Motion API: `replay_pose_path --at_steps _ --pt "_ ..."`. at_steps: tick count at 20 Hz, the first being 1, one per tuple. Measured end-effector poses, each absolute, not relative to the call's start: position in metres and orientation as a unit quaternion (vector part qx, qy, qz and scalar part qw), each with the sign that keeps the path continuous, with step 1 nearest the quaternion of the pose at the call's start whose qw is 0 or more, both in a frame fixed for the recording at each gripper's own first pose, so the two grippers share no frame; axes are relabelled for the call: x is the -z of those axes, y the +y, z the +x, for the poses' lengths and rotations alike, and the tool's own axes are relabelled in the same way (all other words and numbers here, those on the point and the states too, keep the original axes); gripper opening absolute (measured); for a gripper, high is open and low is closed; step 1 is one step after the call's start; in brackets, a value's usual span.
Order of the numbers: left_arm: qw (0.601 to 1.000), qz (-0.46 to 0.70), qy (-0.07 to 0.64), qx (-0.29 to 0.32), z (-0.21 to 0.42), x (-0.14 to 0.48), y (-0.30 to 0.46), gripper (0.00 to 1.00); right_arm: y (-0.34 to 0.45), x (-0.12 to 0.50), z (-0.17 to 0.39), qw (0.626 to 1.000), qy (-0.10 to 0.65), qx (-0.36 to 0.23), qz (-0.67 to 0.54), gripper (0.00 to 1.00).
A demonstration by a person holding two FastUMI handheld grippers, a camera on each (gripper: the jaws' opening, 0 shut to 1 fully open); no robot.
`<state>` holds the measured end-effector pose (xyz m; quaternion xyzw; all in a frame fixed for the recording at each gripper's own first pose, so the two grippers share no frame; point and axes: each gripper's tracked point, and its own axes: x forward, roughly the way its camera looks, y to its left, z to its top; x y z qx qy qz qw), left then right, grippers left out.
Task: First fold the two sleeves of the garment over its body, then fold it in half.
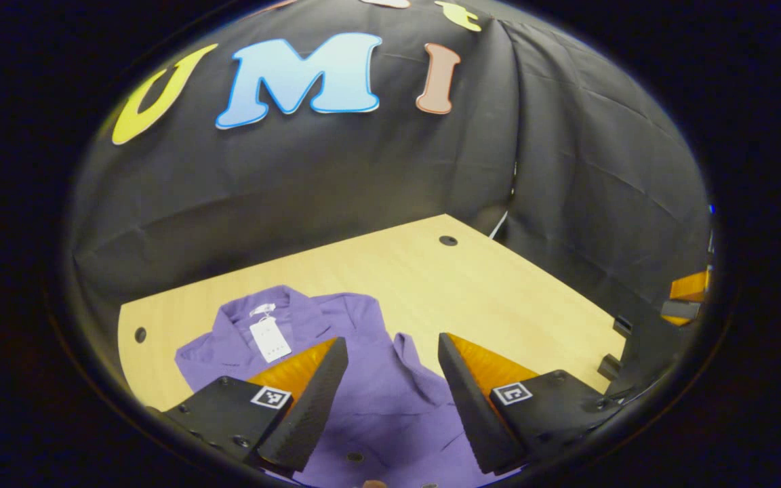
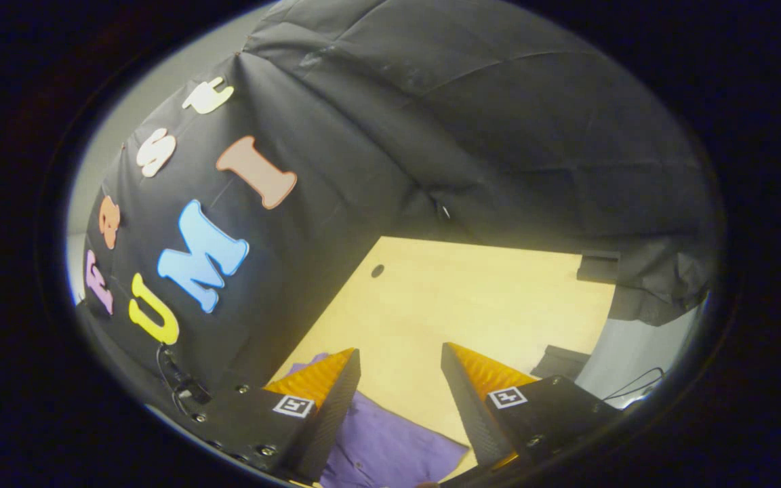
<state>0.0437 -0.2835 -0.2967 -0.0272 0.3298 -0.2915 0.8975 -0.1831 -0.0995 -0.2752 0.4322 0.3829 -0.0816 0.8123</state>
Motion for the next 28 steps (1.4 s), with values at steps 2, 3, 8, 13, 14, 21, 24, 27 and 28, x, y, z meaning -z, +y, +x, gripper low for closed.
replay_pose_path --at_steps 2,3,8,13,14,21,24,27,28 --pt "0.896 -0.047 0.346 0.273 0.038 0.304 -0.255 0.93 -0.072 0.289 -0.195 0.806 0.413 0.061 0.419 0.78" --pt "0.896 -0.053 0.354 0.265 0.035 0.308 -0.238 0.94 -0.058 0.296 -0.202 0.803 0.429 0.049 0.412 0.78" --pt "0.894 -0.024 0.386 0.226 0.003 0.349 -0.138 0.93 -0.011 0.326 -0.224 0.787 0.500 -0.017 0.360 0.78" --pt "0.876 0.003 0.444 0.190 -0.080 0.396 -0.055 0.93 0.017 0.358 -0.238 0.774 0.548 -0.060 0.311 0.79" --pt "0.869 0.002 0.460 0.182 -0.101 0.405 -0.044 0.93 0.023 0.366 -0.239 0.773 0.557 -0.066 0.296 0.78" --pt "0.816 0.023 0.554 0.162 -0.225 0.454 0.003 0.94 0.056 0.403 -0.269 0.737 0.629 -0.121 0.217 0.78" --pt "0.804 0.013 0.575 0.149 -0.255 0.466 0.009 0.94 0.069 0.408 -0.282 0.721 0.649 -0.140 0.199 0.79" --pt "0.791 0.010 0.593 0.154 -0.272 0.473 0.007 0.94 0.076 0.416 -0.297 0.706 0.668 -0.157 0.176 0.79" --pt "0.784 0.016 0.600 0.156 -0.278 0.478 0.008 0.94 0.077 0.420 -0.301 0.705 0.673 -0.159 0.159 0.79"
